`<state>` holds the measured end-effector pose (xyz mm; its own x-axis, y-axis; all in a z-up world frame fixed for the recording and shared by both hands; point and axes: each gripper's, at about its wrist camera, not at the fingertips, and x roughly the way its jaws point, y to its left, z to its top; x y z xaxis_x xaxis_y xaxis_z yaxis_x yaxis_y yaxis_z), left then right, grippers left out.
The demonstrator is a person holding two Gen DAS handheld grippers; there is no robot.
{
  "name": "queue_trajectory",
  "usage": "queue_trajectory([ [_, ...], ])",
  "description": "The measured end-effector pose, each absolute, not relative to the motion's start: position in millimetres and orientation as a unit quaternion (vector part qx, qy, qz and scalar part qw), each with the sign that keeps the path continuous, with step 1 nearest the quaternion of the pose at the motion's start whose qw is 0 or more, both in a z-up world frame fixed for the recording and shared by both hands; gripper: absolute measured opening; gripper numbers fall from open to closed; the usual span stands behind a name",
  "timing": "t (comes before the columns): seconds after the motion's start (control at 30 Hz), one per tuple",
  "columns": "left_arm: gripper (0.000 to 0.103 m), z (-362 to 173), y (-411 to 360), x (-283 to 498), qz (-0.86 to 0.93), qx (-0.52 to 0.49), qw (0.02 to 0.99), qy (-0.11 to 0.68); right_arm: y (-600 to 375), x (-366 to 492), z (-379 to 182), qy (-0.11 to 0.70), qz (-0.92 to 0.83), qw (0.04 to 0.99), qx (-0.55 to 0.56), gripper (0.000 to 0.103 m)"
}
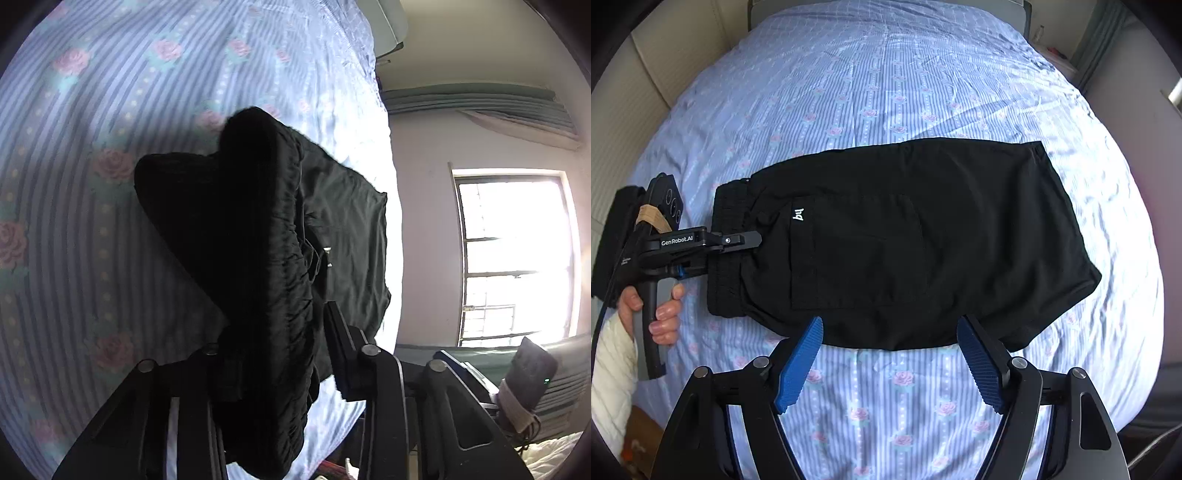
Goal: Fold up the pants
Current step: 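Grasp the shorts waistband with the left tool and lift it up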
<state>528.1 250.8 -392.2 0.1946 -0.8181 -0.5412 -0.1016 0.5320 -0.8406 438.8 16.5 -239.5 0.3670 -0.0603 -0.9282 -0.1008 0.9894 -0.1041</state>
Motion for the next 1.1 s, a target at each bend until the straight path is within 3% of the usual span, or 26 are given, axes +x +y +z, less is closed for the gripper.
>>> queue_trajectory([
  [0.33,0.024,-302.9,211.9,518.5,-0.179,-0.377,0.706,0.573,-29.6,416.3,-214.1,0.543,0.021,0.839,0.019,0.071],
  [0.73,0.023,-190.6,64.4,550.2,-0.065,-0.226,0.770,0.594,-150.7,382.2,-164.4,0.473,0.003,0.877,0.086,0.071],
  [0.93,0.023,-170.0,-7.2,570.6,-0.039,-0.175,0.781,0.598,-225.2,378.2,-142.2,0.451,-0.006,0.886,0.110,0.068],
  [1.1,0.023,-187.5,-69.4,595.2,-0.013,-0.156,0.779,0.607,-281.1,388.0,-133.5,0.451,-0.027,0.885,0.112,0.068],
])
